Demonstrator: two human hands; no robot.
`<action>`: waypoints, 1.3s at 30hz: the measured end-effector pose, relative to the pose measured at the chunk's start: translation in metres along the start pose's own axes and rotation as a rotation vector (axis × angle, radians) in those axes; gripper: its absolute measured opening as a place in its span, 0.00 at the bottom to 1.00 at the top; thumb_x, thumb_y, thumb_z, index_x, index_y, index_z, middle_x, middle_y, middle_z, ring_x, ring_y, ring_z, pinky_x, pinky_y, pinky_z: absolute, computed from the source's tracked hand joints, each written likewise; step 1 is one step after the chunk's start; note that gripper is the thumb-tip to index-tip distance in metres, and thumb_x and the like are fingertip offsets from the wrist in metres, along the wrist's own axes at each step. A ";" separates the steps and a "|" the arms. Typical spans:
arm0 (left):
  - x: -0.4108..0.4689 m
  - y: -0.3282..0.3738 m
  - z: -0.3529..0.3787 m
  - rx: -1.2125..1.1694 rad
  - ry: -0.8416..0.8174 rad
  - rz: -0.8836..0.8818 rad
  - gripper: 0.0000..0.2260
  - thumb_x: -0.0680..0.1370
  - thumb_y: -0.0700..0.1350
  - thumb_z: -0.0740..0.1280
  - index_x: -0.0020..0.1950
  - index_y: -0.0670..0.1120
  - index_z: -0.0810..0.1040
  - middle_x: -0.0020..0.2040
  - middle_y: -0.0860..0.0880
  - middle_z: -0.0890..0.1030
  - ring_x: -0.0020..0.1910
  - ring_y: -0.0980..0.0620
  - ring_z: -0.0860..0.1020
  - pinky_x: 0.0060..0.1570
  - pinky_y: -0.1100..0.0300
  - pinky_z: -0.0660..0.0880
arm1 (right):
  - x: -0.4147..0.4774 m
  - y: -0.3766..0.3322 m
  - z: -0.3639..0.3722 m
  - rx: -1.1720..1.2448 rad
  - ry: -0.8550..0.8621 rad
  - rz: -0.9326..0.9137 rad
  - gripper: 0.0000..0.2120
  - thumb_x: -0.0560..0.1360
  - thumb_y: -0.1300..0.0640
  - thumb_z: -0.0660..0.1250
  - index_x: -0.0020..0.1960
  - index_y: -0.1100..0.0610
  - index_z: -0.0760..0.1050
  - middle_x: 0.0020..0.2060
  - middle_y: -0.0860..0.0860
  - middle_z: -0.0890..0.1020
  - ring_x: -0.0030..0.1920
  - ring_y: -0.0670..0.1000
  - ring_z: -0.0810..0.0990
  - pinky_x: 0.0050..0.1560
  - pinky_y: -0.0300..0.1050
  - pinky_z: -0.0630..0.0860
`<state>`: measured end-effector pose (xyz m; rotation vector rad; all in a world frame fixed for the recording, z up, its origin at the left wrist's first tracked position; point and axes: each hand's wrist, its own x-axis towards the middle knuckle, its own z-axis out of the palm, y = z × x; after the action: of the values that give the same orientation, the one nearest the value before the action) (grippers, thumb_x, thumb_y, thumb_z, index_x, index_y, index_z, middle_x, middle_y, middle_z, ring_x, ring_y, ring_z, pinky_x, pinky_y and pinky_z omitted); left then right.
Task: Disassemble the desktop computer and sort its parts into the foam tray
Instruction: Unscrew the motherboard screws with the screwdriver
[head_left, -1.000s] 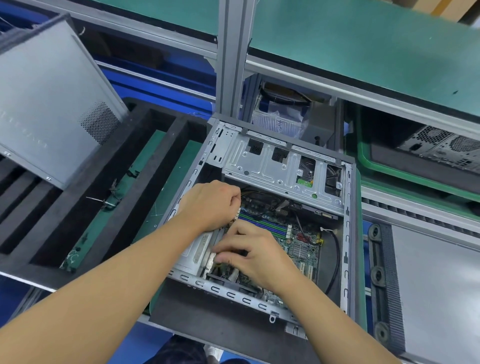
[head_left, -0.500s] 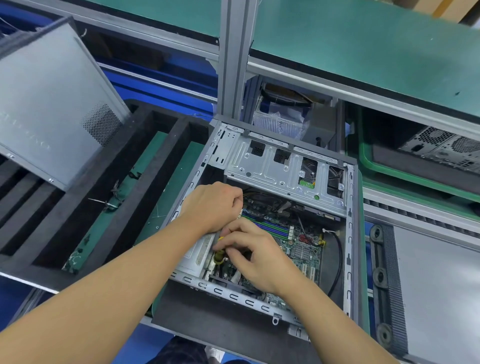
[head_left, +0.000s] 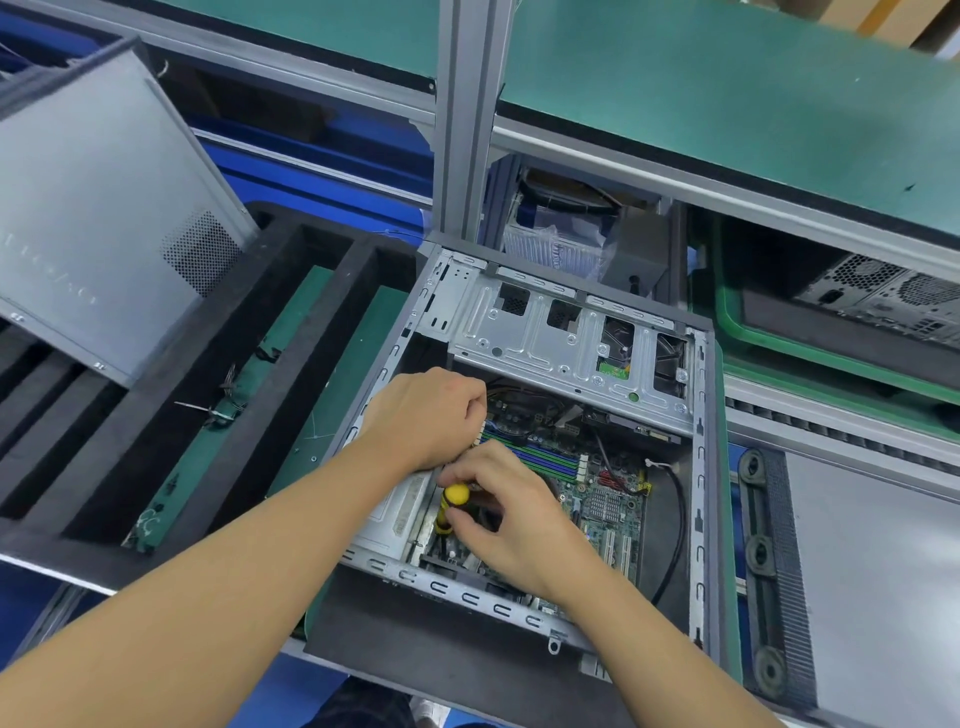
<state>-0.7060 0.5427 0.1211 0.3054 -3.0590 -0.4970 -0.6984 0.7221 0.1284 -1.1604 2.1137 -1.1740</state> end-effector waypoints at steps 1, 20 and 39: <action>0.000 0.000 0.000 0.004 0.006 0.005 0.11 0.76 0.50 0.55 0.42 0.54 0.77 0.38 0.55 0.80 0.33 0.53 0.76 0.29 0.59 0.71 | -0.001 0.000 0.001 0.071 0.002 0.044 0.13 0.76 0.60 0.69 0.59 0.50 0.76 0.55 0.41 0.74 0.58 0.43 0.76 0.61 0.38 0.75; -0.001 0.002 -0.002 0.002 -0.006 0.001 0.12 0.78 0.50 0.55 0.43 0.54 0.77 0.39 0.55 0.80 0.33 0.54 0.76 0.33 0.56 0.76 | 0.003 0.006 0.000 0.025 0.013 0.003 0.08 0.77 0.53 0.70 0.55 0.44 0.80 0.50 0.41 0.75 0.52 0.45 0.77 0.56 0.41 0.74; -0.001 0.002 -0.002 0.008 -0.007 -0.007 0.12 0.78 0.50 0.55 0.42 0.54 0.77 0.38 0.55 0.80 0.32 0.54 0.76 0.32 0.56 0.76 | -0.001 0.006 0.003 0.056 0.013 0.006 0.05 0.77 0.50 0.70 0.52 0.45 0.81 0.51 0.44 0.72 0.55 0.49 0.75 0.57 0.42 0.73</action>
<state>-0.7050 0.5441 0.1241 0.3157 -3.0688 -0.4868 -0.6987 0.7229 0.1219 -1.1235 2.0785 -1.2337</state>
